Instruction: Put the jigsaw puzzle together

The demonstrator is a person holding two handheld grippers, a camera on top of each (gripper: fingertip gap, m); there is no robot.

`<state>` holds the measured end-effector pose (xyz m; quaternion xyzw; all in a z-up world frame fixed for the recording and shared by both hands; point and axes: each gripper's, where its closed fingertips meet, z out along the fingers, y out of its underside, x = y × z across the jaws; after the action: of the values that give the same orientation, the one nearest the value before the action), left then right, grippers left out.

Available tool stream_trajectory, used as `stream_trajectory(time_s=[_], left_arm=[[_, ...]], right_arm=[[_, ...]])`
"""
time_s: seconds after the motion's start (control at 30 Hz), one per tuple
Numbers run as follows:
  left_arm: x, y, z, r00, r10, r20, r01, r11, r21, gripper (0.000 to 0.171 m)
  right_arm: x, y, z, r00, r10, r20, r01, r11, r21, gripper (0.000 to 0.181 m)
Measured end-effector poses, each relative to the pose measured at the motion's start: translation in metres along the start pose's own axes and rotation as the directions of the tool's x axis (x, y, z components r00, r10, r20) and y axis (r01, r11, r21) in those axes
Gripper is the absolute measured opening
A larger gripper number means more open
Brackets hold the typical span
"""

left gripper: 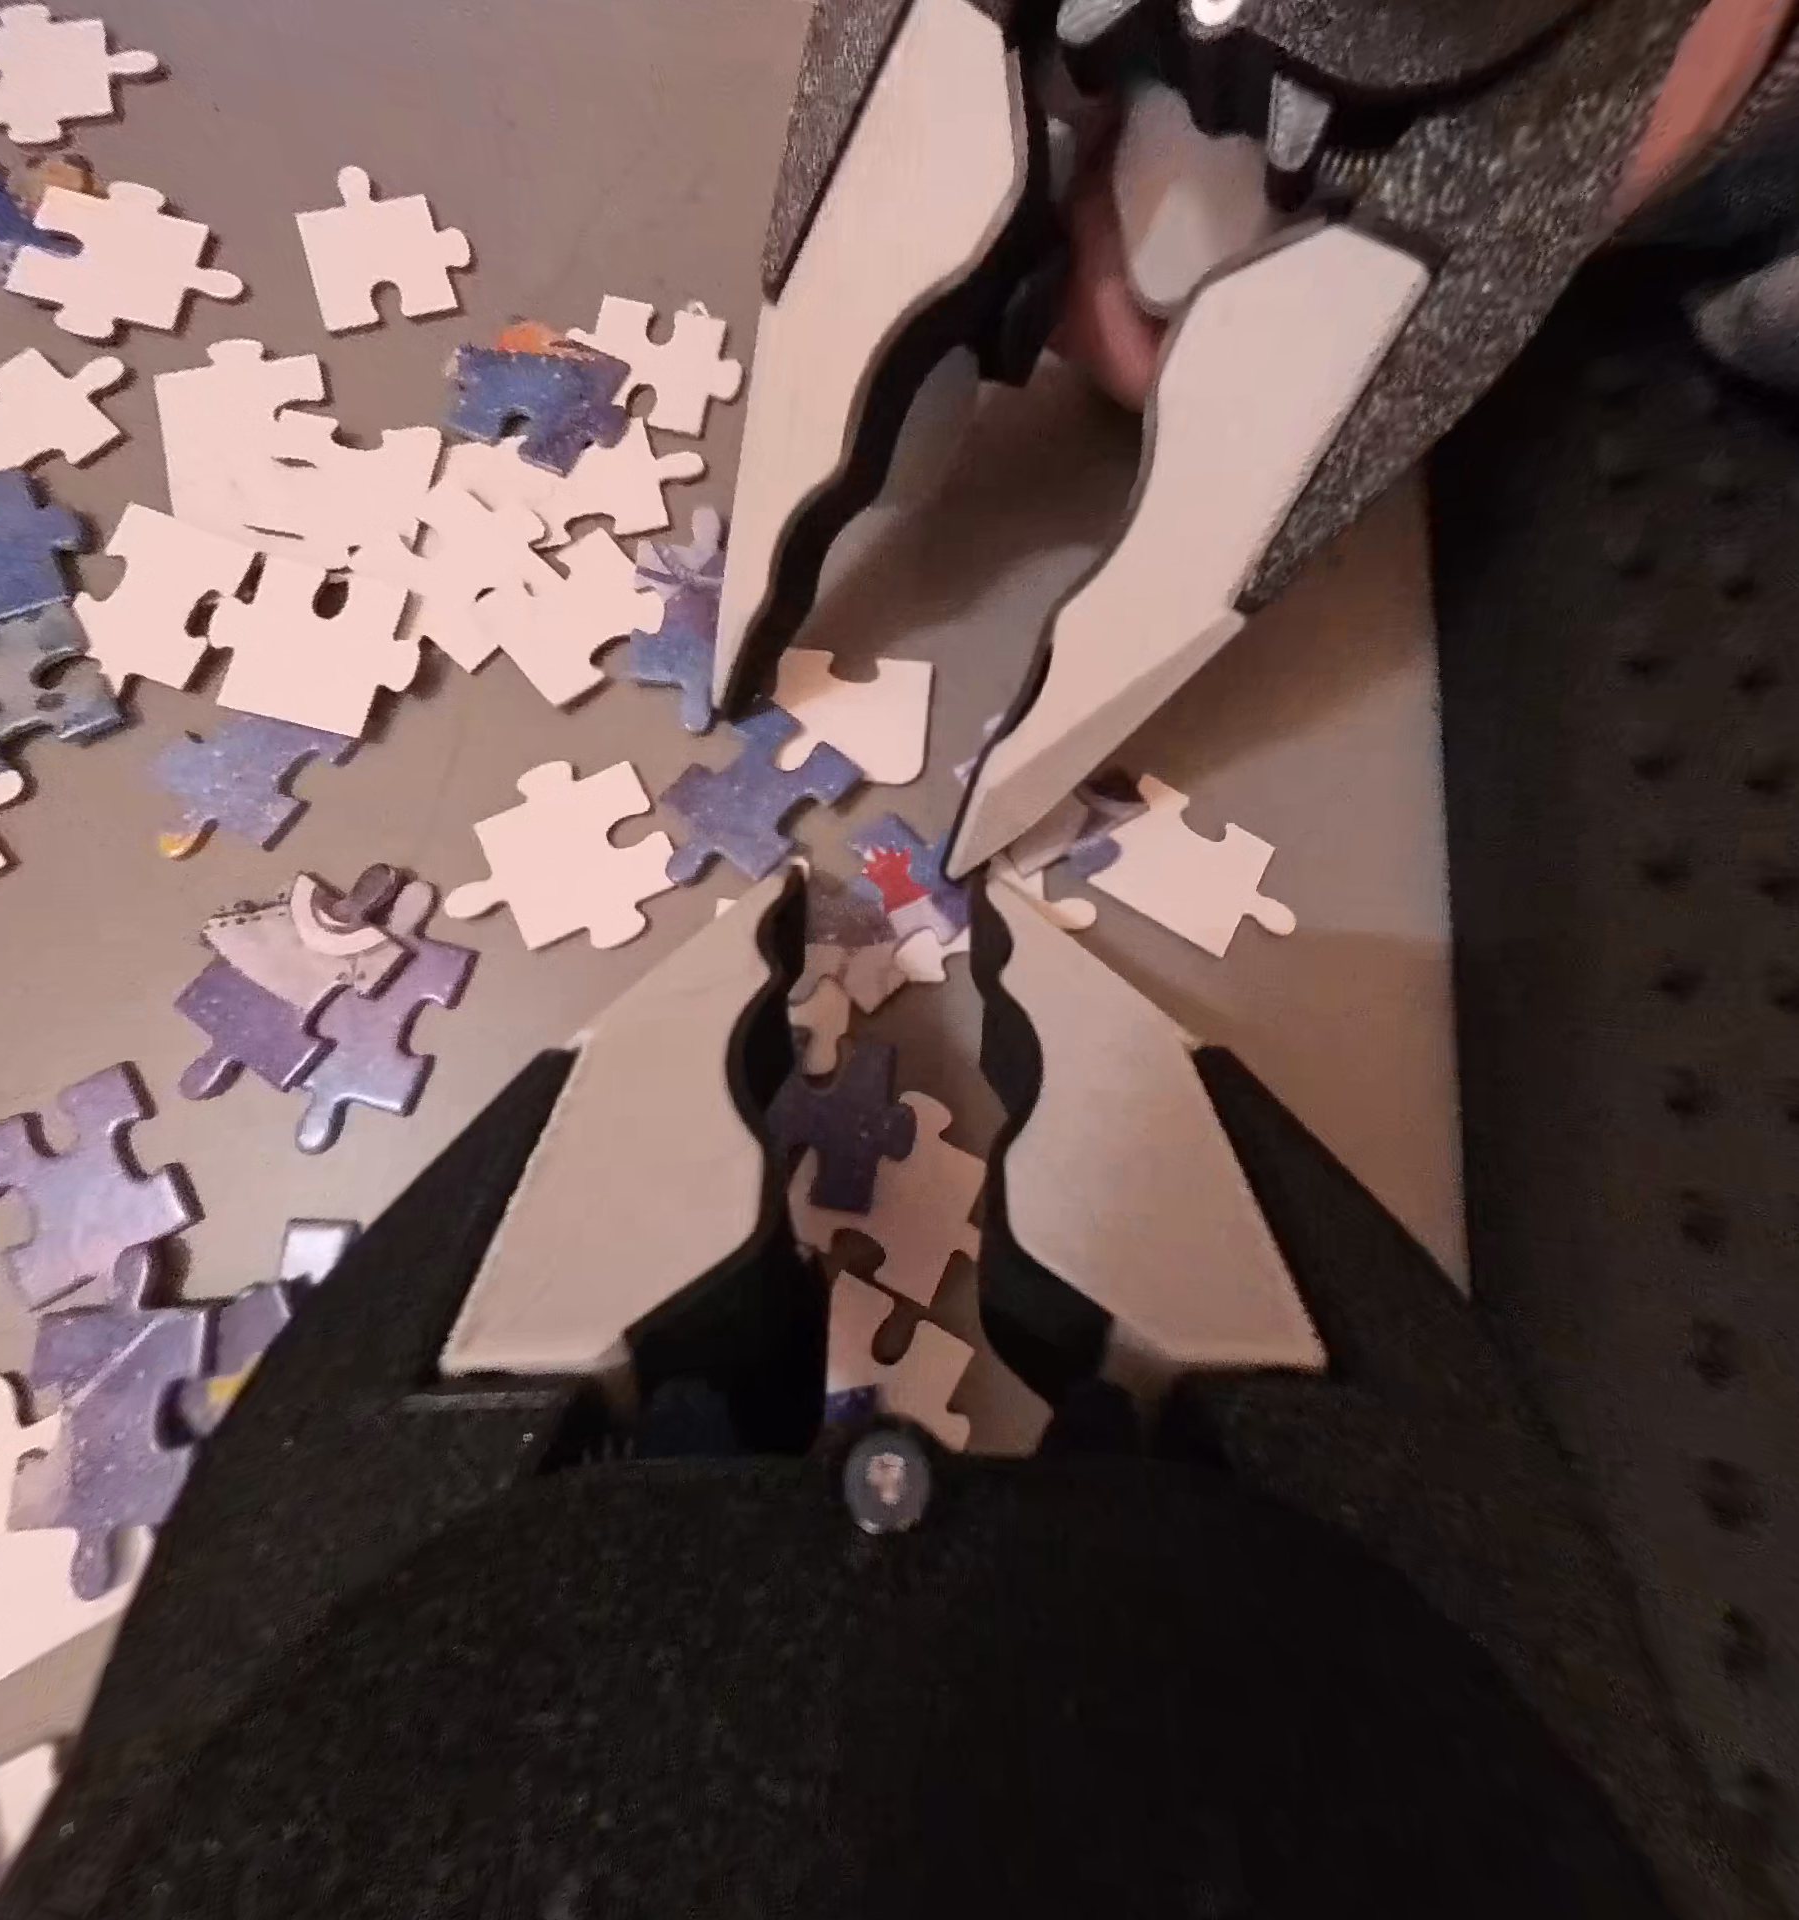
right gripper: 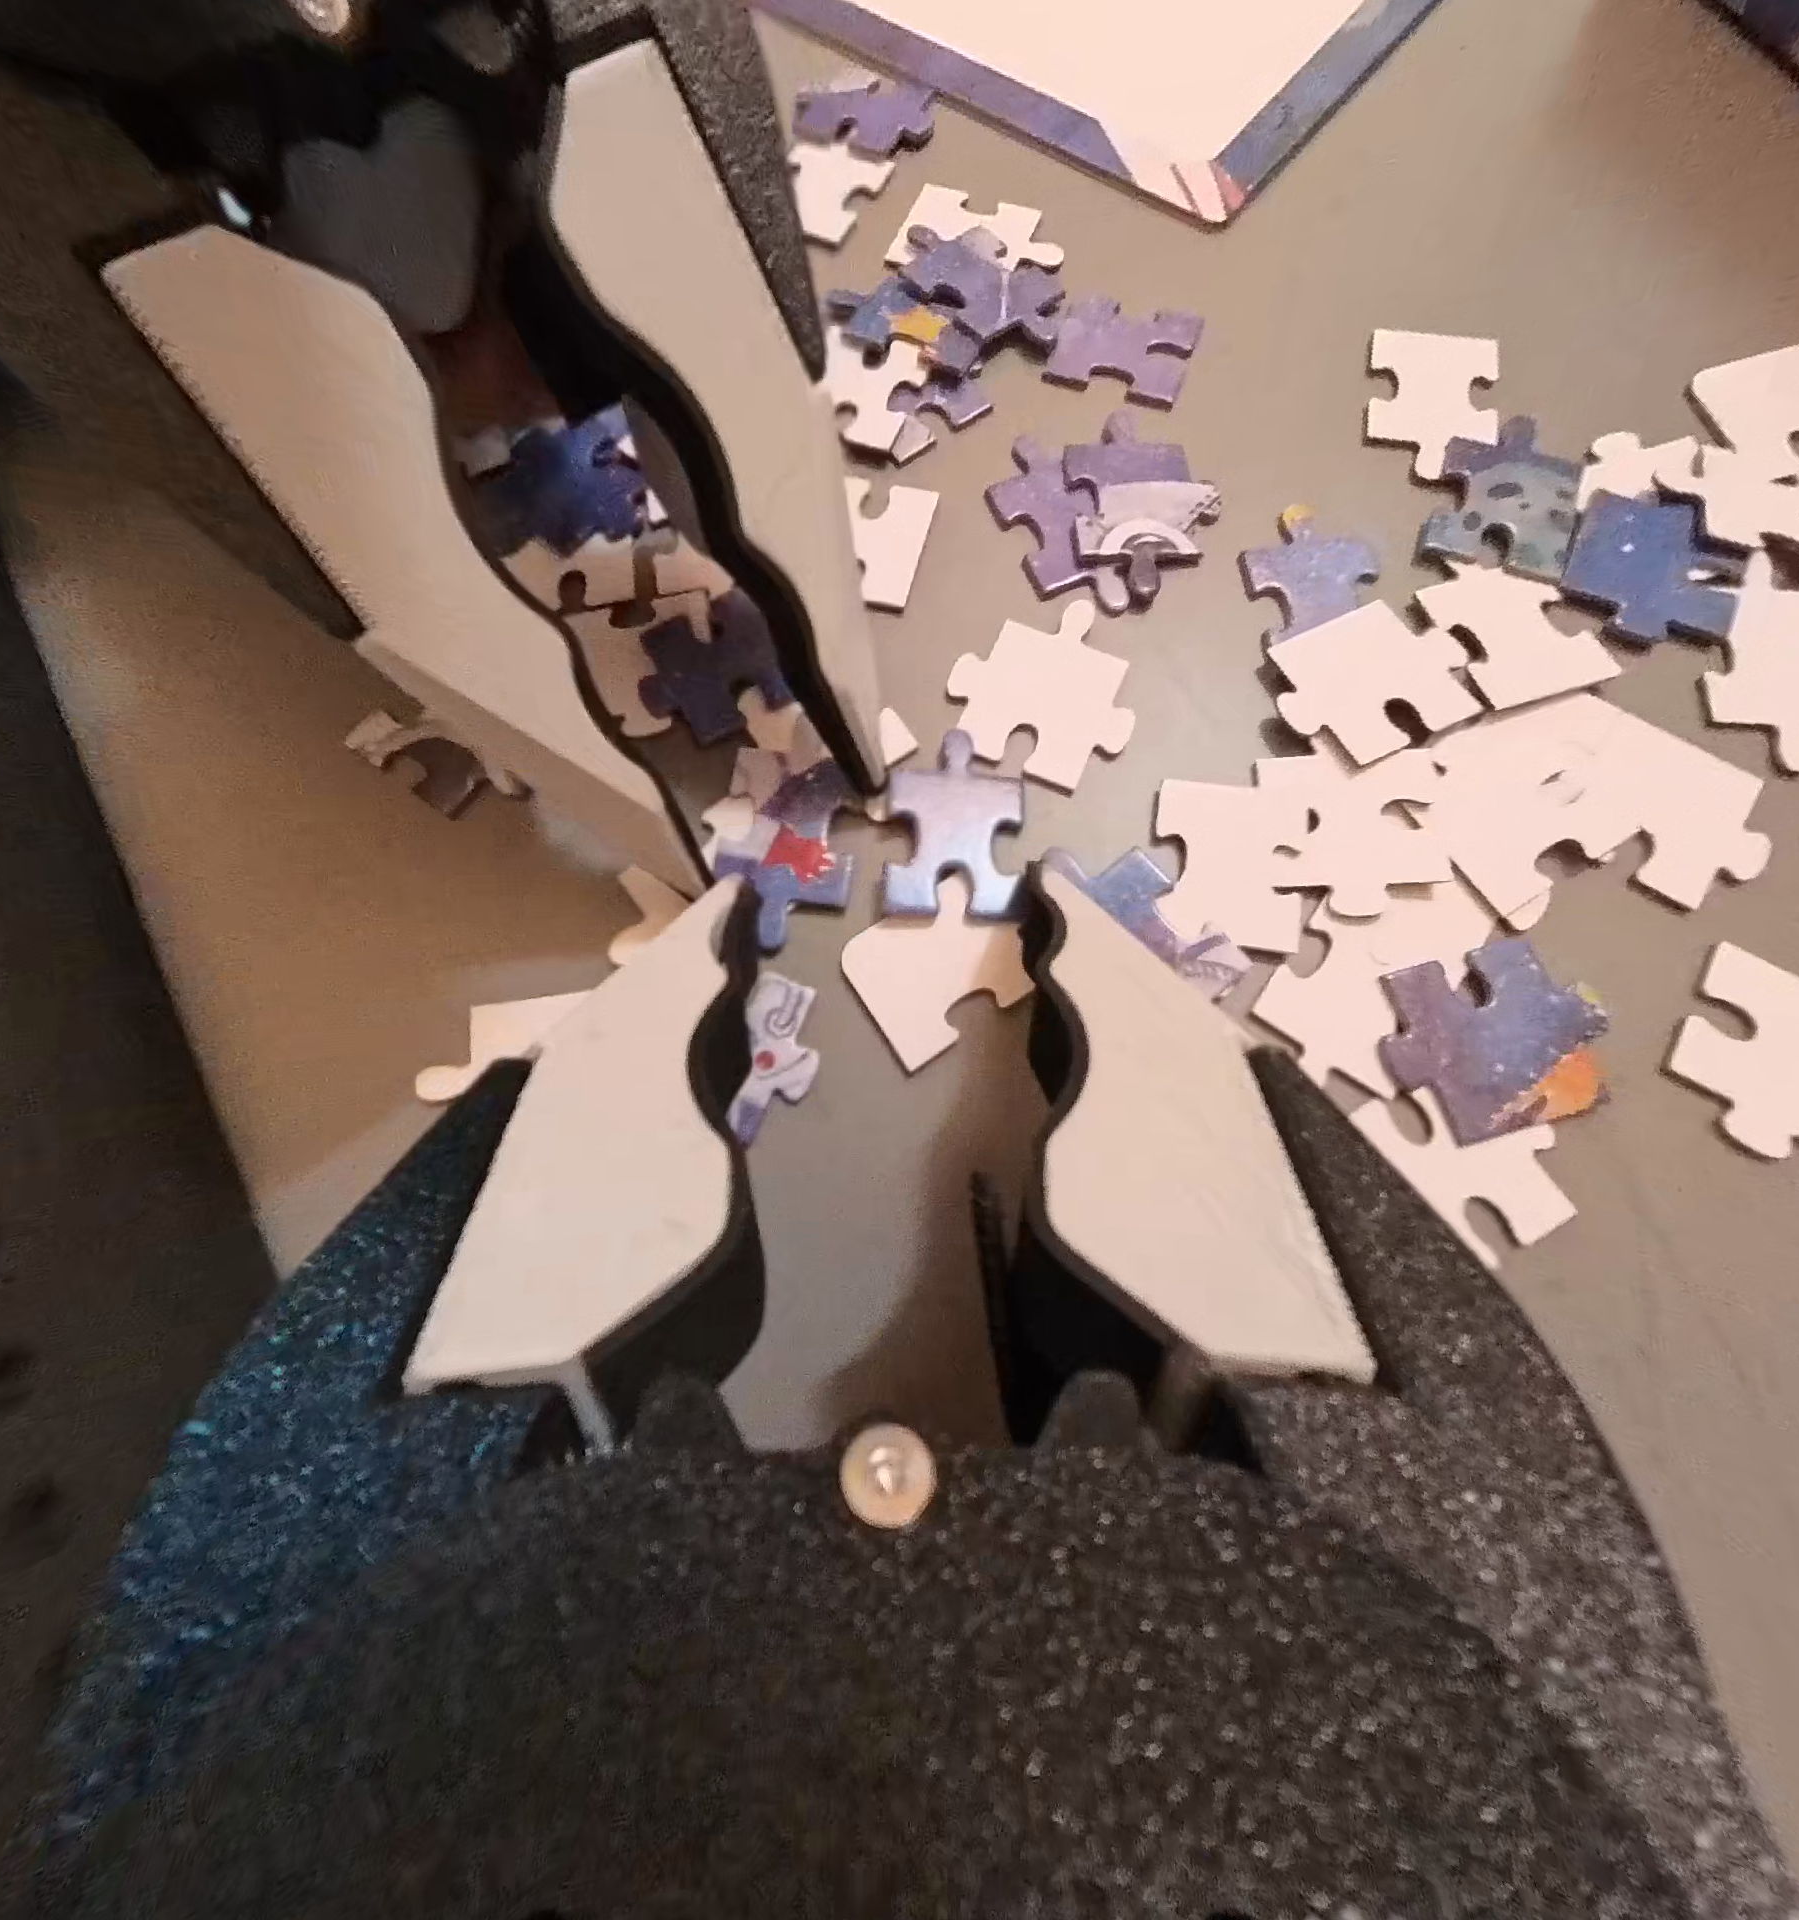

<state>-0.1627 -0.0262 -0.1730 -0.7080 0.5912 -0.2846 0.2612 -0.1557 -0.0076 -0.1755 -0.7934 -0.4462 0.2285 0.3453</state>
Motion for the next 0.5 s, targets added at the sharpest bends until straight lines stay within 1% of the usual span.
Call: stream_trajectory(time_s=[0.03,0.07,0.1,0.17,0.23,0.27,0.33,0.37,0.43,0.47,0.5], left_arm=[[0.000,0.002,-0.001,1.000,-0.015,-0.002,0.015,1.000,-0.003,0.014],[-0.001,0.005,-0.004,1.000,-0.018,-0.002,0.018,1.000,-0.018,0.000],[-0.003,0.008,-0.009,1.000,-0.011,0.020,0.011,1.000,-0.029,0.000],[-0.011,0.007,-0.022,0.996,0.013,0.089,-0.013,1.000,0.000,0.000],[-0.017,0.001,-0.040,0.993,-0.010,0.117,0.003,0.998,0.066,0.000],[-0.023,-0.002,-0.048,0.990,-0.021,0.143,0.008,0.995,0.096,0.000],[-0.041,-0.006,-0.066,0.976,-0.050,0.210,0.019,0.989,0.147,0.000],[-0.050,-0.005,-0.075,0.970,-0.069,0.235,0.030,0.986,0.164,0.000],[-0.075,0.010,-0.096,0.940,-0.118,0.319,0.071,0.985,0.155,0.001],[-0.087,0.026,-0.105,0.923,-0.142,0.356,0.107,0.988,0.115,0.002],[-0.090,0.046,-0.110,0.922,-0.170,0.347,0.160,0.985,0.057,0.004]], right_arm=[[0.000,0.000,0.000,1.000,0.014,0.012,-0.014,1.000,0.004,0.050],[0.001,0.000,-0.001,1.000,0.025,0.013,-0.025,1.000,0.001,0.038],[0.001,0.001,-0.002,0.999,0.033,0.028,-0.033,0.999,-0.001,0.028],[0.001,0.002,-0.004,0.997,0.057,0.055,-0.056,0.998,-0.007,0.027],[0.010,0.003,-0.007,0.998,0.062,0.015,-0.062,0.998,-0.002,0.027],[0.011,-0.001,-0.011,0.998,0.056,0.012,-0.056,0.998,0.024,0.011],[0.021,-0.017,-0.023,0.998,0.047,-0.043,-0.042,0.992,0.119,0.002],[0.028,-0.025,-0.031,0.995,0.055,-0.079,-0.041,0.984,0.174,0.002],[0.044,-0.040,-0.051,0.983,0.090,-0.162,-0.041,0.959,0.282,0.002],[0.050,-0.046,-0.062,0.976,0.112,-0.189,-0.042,0.940,0.339,0.001],[0.055,-0.051,-0.071,0.971,0.138,-0.197,-0.052,0.921,0.387,0.002]])
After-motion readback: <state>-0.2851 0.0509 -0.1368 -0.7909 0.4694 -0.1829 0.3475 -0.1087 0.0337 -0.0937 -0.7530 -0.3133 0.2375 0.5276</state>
